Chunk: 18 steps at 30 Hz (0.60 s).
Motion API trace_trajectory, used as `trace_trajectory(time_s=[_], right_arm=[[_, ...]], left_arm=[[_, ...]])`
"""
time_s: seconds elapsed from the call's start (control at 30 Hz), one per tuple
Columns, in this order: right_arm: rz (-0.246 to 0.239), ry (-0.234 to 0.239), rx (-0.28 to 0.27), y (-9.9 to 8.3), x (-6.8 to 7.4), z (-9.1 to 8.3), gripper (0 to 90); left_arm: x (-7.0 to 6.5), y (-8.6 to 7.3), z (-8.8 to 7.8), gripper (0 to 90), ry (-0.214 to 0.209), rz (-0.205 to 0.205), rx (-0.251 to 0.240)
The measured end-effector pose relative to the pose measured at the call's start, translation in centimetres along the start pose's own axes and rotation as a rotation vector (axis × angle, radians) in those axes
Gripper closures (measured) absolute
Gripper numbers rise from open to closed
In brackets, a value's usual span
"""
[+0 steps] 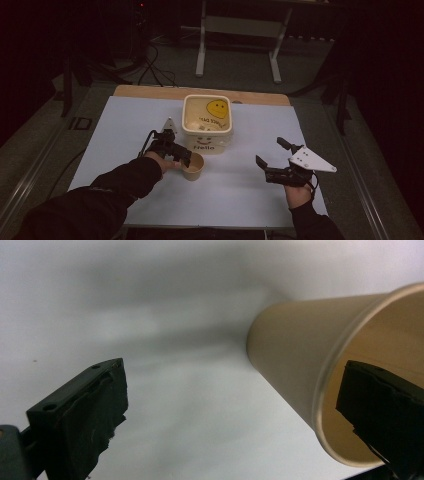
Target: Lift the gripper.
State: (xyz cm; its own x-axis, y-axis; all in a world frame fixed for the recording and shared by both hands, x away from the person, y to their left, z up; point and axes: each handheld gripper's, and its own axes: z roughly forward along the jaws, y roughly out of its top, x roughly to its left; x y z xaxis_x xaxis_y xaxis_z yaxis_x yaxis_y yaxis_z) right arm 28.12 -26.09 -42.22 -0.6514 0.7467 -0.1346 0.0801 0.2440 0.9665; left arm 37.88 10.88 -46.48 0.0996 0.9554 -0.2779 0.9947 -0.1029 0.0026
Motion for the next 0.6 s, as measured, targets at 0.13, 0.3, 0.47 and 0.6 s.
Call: trace_trajectory(time_s=[0.13,0.3,0.47,0.6], right_arm=[[-0.018,0.041,-0.006,-0.16,0.24,0.07,9.2],[-0.015,0.109,-0.07,-0.01,0.34,-0.38,9.2],[-0.006,0.085,-0.052,-0.05,0.14,-0.34,9.2],[-0.012,0.068,-0.045,-0.07,0.21,-0.29,9.2]], left_arm=[[-0.12,0.02,0.1,1.2,-0.002,0.005,0.007],[0.0,0.01,0.0,1.2,0.003,0.002,0.002],[0.02,0.01,-0.03,1.3,0.009,0.007,0.005],[0.03,0.04,-0.15,1.3,0.01,0.008,0.005]])
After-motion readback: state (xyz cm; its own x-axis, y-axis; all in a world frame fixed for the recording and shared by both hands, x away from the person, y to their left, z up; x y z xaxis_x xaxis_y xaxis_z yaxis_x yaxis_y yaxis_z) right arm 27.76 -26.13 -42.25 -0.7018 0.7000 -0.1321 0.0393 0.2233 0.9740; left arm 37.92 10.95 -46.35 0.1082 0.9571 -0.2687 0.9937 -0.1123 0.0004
